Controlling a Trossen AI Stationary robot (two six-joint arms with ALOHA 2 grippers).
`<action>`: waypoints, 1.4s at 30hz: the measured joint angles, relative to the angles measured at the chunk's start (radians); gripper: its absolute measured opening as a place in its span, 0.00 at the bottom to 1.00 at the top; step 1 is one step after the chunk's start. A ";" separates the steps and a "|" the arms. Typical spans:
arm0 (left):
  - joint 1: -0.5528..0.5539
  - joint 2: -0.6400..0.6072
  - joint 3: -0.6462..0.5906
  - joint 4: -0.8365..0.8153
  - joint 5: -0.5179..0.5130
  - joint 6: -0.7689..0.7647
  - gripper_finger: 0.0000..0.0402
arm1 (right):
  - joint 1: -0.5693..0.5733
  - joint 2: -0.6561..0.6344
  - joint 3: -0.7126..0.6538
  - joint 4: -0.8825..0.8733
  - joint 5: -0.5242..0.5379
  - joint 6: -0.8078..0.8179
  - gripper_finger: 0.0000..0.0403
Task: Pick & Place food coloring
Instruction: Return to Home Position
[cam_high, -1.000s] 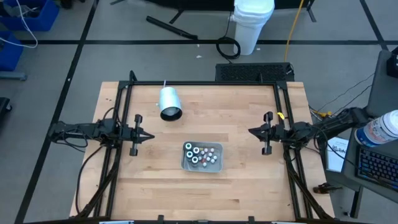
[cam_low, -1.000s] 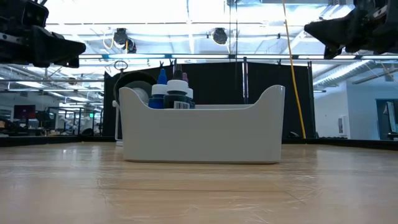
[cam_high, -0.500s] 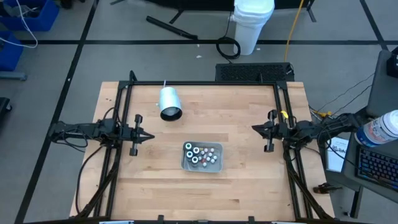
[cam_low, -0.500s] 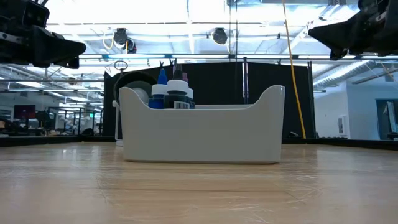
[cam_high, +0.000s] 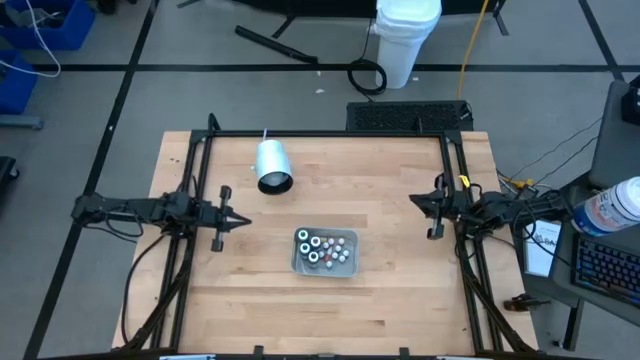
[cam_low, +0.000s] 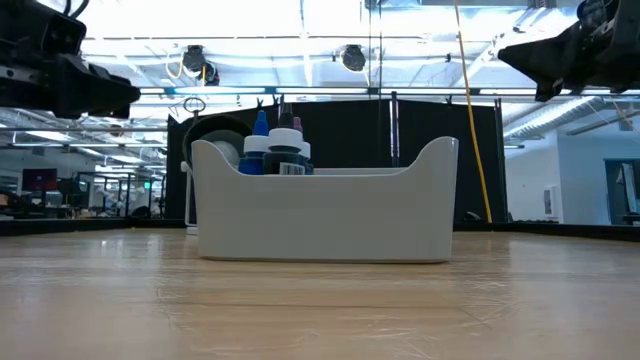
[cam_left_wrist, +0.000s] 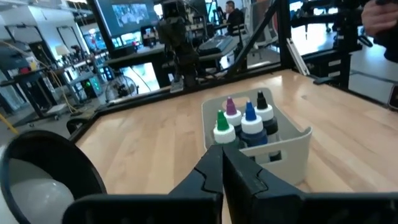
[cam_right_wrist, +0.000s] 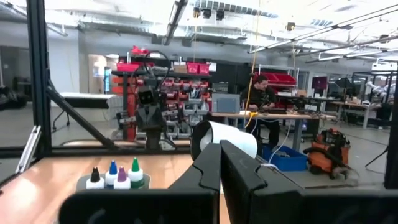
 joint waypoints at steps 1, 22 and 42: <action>0.000 0.008 0.000 0.000 0.000 -0.006 0.02 | 0.000 0.000 0.000 -0.003 0.000 -0.001 0.00; 0.000 0.068 0.000 -0.001 -0.006 -0.011 0.02 | 0.000 0.001 0.000 -0.041 -0.001 0.095 0.00; 0.000 0.067 -0.002 0.065 -0.082 -0.021 0.05 | 0.000 0.001 0.000 -0.036 0.002 0.074 0.00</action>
